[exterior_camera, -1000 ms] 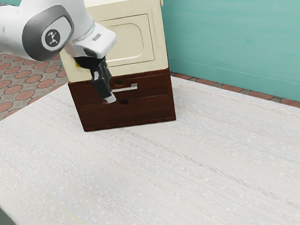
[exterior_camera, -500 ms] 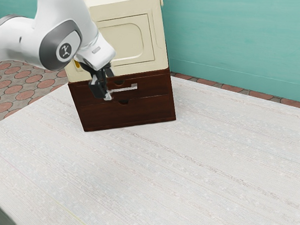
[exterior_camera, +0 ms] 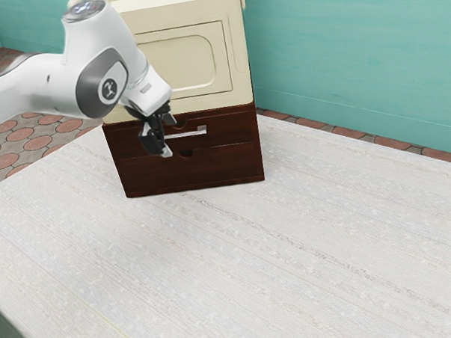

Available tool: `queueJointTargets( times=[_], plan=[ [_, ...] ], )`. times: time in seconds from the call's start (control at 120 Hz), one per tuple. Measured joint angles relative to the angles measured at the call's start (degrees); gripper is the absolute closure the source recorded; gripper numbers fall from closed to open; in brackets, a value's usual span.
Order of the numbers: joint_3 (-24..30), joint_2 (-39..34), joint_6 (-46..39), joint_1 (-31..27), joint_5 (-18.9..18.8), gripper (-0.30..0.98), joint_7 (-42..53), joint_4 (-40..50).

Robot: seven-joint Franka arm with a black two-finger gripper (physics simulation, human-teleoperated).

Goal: Pull the drawer handle with one arm to open the drawer

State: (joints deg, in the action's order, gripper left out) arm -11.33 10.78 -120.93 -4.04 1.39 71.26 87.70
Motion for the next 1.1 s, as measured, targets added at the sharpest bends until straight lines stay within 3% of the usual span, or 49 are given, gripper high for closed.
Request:
queueJointTargets(
  times=[0.083, 0.342, 0.867, 1.1],
  plan=[
    [0.0, 0.9, -0.4, 0.0, 0.3, 0.08, -0.2, -0.6],
    [-0.4, 2.4, -1.5, -0.1, -0.7, 0.25, -0.8, -1.4],
    [-0.5, 5.8, -7.9, -0.8, -2.9, 0.31, -1.5, -2.7],
    [-0.4, 6.5, -8.6, -0.8, -3.3, 0.41, -1.7, -2.7]
  ],
)
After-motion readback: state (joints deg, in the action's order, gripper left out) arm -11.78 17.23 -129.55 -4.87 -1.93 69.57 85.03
